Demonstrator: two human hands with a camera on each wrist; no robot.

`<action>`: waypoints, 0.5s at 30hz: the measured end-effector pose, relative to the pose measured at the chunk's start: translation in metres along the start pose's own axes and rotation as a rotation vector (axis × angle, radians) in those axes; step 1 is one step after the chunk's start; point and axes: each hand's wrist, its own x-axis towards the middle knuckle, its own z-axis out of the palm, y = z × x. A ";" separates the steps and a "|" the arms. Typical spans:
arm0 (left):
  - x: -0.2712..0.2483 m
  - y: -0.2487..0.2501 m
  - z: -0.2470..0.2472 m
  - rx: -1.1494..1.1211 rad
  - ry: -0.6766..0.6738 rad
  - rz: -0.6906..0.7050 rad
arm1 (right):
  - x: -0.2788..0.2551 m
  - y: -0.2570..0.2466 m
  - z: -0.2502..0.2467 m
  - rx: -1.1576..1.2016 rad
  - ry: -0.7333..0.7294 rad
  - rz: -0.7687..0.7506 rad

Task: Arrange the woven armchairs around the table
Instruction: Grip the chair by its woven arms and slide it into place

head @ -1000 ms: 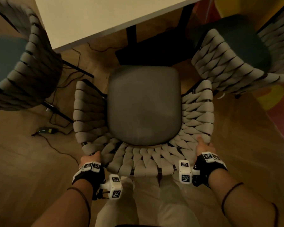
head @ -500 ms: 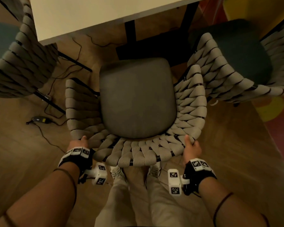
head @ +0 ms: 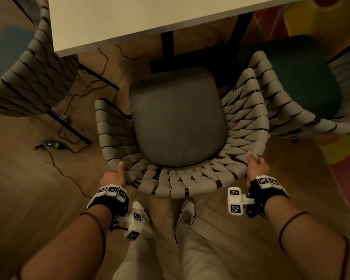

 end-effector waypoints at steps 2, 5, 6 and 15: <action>-0.005 0.006 0.003 0.009 0.006 0.019 | 0.011 -0.009 -0.004 -0.033 -0.011 -0.007; -0.007 0.013 0.004 0.034 -0.001 0.050 | 0.022 -0.020 -0.007 -0.041 -0.017 -0.024; -0.006 0.014 0.003 0.044 -0.002 0.067 | 0.023 -0.022 -0.008 -0.044 -0.018 -0.020; 0.000 0.002 -0.023 0.001 -0.006 0.251 | -0.030 -0.033 0.026 -0.372 0.202 -0.433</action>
